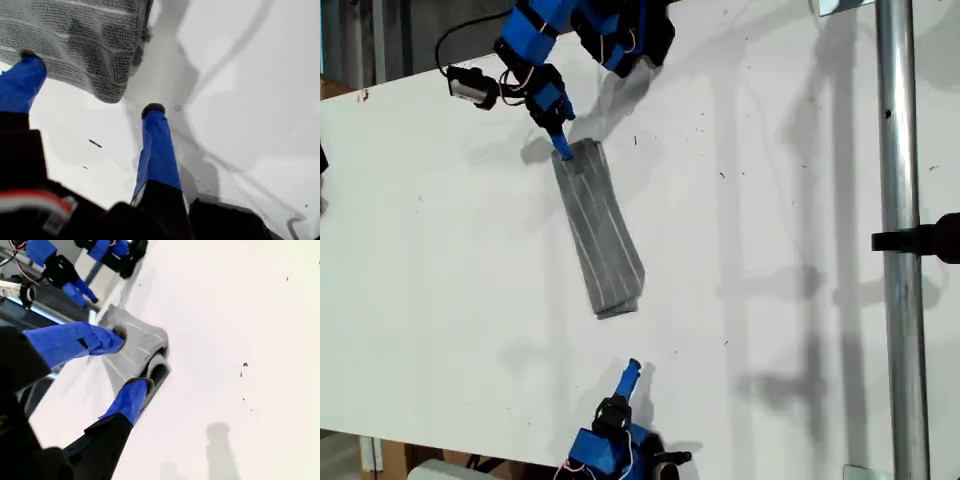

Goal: Grasp corners of a towel and fold twice.

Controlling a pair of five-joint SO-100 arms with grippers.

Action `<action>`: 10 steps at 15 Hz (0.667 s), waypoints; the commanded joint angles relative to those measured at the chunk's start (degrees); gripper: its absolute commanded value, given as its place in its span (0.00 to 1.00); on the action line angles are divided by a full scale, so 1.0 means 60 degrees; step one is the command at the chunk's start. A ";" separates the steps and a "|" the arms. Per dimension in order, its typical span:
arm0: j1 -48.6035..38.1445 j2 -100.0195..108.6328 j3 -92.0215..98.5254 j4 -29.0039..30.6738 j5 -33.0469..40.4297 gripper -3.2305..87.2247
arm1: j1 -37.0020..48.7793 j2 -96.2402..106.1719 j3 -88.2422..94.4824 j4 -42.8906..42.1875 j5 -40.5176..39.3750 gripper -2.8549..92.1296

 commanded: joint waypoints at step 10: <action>0.0044 0.0088 0.0029 -0.0132 -0.0308 0.20 | -0.2476 -0.7339 -0.4878 -0.0996 0.0425 0.10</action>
